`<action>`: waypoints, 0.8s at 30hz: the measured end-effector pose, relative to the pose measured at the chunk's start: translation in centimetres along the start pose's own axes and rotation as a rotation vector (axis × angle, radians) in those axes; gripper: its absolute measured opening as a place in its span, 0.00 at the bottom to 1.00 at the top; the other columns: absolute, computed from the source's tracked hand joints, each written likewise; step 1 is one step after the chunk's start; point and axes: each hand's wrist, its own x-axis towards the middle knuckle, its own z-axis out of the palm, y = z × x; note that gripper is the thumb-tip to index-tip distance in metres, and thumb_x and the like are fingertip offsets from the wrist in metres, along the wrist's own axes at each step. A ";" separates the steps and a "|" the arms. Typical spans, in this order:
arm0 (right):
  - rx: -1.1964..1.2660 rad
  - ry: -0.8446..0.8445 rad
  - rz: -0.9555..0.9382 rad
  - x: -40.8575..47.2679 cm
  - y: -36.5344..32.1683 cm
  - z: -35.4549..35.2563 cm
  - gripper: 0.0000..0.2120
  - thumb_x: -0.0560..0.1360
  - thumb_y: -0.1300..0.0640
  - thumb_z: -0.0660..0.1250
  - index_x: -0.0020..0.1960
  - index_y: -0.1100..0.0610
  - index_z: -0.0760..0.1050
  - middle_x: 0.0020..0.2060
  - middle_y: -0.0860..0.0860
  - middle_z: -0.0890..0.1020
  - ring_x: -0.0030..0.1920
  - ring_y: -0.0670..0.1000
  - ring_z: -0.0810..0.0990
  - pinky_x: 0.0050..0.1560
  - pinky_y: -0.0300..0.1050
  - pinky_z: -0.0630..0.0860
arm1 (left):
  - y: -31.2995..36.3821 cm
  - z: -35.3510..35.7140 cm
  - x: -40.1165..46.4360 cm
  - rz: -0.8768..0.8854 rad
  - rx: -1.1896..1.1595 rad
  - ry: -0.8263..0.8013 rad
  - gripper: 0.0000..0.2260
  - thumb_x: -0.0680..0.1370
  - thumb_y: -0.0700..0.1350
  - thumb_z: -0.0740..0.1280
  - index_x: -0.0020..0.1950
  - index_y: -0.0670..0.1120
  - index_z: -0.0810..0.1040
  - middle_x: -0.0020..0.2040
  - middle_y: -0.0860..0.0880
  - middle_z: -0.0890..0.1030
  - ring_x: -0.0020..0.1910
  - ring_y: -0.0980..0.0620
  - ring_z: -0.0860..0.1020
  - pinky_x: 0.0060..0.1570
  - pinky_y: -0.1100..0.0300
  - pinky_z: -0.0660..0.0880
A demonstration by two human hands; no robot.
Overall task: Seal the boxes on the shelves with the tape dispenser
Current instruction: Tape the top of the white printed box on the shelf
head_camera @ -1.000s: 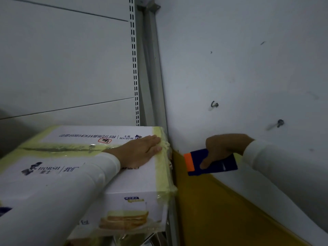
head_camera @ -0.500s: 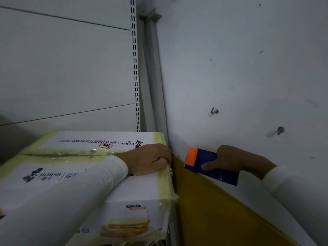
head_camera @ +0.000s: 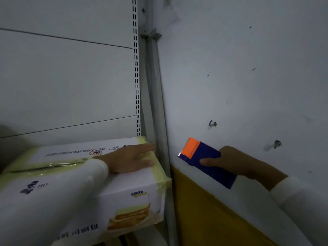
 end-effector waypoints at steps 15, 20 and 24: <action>0.198 -0.079 -0.108 2.2 -3.5 1.6 0.16 0.72 0.43 0.72 0.43 0.57 0.79 0.35 0.49 0.85 0.37 0.48 0.84 0.36 0.40 0.76 | 2.0 1.8 -0.3 -0.212 0.089 -0.026 0.34 0.74 0.72 0.52 0.77 0.59 0.55 0.78 0.52 0.54 0.77 0.52 0.54 0.73 0.57 0.48; 0.211 -0.100 -0.152 2.2 -3.1 0.8 0.13 0.74 0.45 0.72 0.40 0.55 0.78 0.30 0.46 0.84 0.32 0.43 0.83 0.32 0.36 0.75 | 1.6 0.7 -0.6 -0.232 -0.042 -0.037 0.37 0.72 0.72 0.56 0.77 0.59 0.54 0.77 0.54 0.58 0.75 0.52 0.58 0.73 0.57 0.52; 0.201 -0.082 -0.149 2.7 -2.6 0.9 0.12 0.74 0.45 0.72 0.40 0.53 0.77 0.30 0.45 0.84 0.32 0.43 0.83 0.33 0.36 0.75 | 1.2 0.8 -1.0 -0.259 0.019 -0.002 0.39 0.71 0.72 0.53 0.77 0.53 0.56 0.77 0.51 0.60 0.75 0.52 0.58 0.74 0.55 0.54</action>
